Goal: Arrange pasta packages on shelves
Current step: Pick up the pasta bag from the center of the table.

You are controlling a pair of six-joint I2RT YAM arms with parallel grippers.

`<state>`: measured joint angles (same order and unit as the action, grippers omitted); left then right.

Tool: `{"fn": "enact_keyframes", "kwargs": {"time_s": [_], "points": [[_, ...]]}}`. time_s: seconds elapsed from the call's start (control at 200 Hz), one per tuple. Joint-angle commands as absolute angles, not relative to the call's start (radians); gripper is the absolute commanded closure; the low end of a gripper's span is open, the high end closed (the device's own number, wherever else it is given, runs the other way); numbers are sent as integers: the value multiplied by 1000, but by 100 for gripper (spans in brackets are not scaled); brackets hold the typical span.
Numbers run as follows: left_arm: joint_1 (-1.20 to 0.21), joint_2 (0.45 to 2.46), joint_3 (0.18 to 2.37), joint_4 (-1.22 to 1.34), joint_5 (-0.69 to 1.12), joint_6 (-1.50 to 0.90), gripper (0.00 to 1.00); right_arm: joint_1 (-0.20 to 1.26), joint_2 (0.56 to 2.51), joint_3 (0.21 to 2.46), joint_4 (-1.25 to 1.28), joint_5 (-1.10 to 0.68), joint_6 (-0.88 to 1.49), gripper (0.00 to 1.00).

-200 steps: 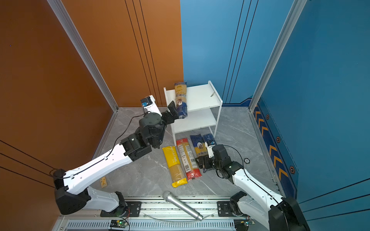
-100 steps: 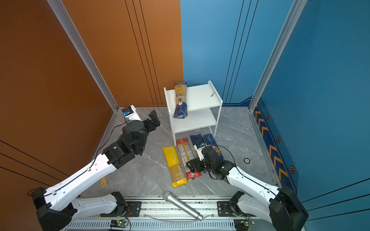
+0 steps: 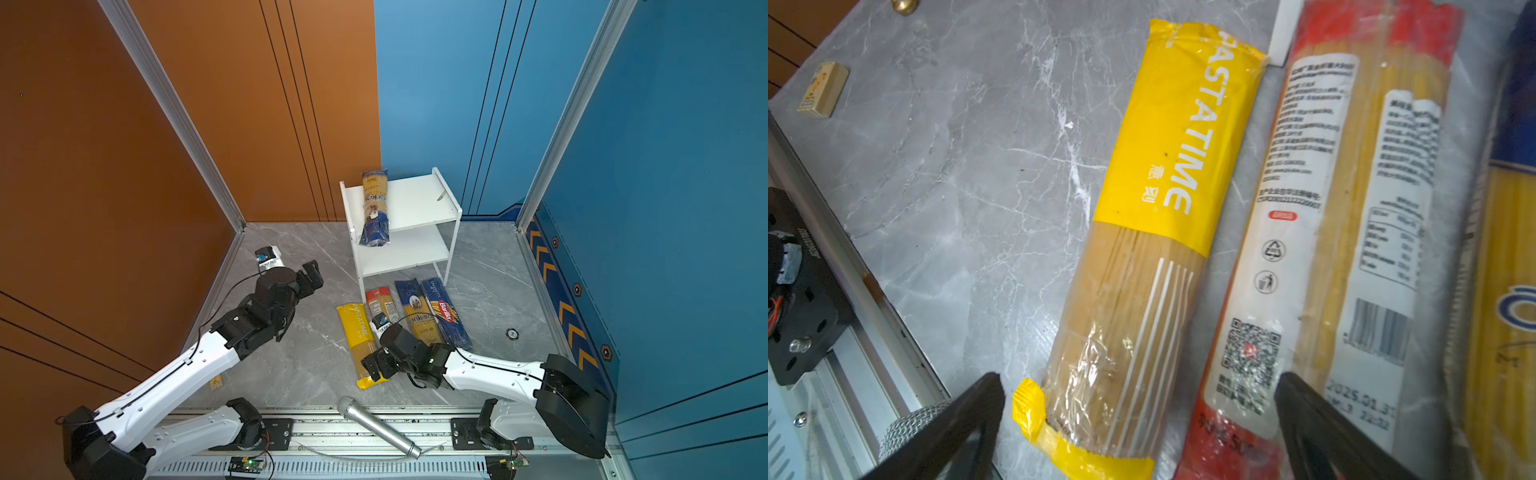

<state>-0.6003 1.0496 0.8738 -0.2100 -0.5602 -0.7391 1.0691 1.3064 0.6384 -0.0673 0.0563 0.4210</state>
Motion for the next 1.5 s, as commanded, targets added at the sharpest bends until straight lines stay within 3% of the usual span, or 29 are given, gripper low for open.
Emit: {"fn": "enact_keyframes", "kwargs": {"time_s": [0.0, 0.446, 1.272, 1.492], "points": [[-580, 1020, 841, -226, -517, -759, 2, 1102, 1358, 705, -77, 151, 450, 0], [-517, 972, 766, -235, -456, -776, 2, 1144, 1555, 807, -109, 195, 497, 0], [-494, 1012, 785, -249, -432, -778, 2, 1218, 1703, 794, -204, 257, 532, 6], [-494, 1025, 787, -251, -428, -779, 2, 1219, 1709, 794, -208, 265, 532, 18]]}}
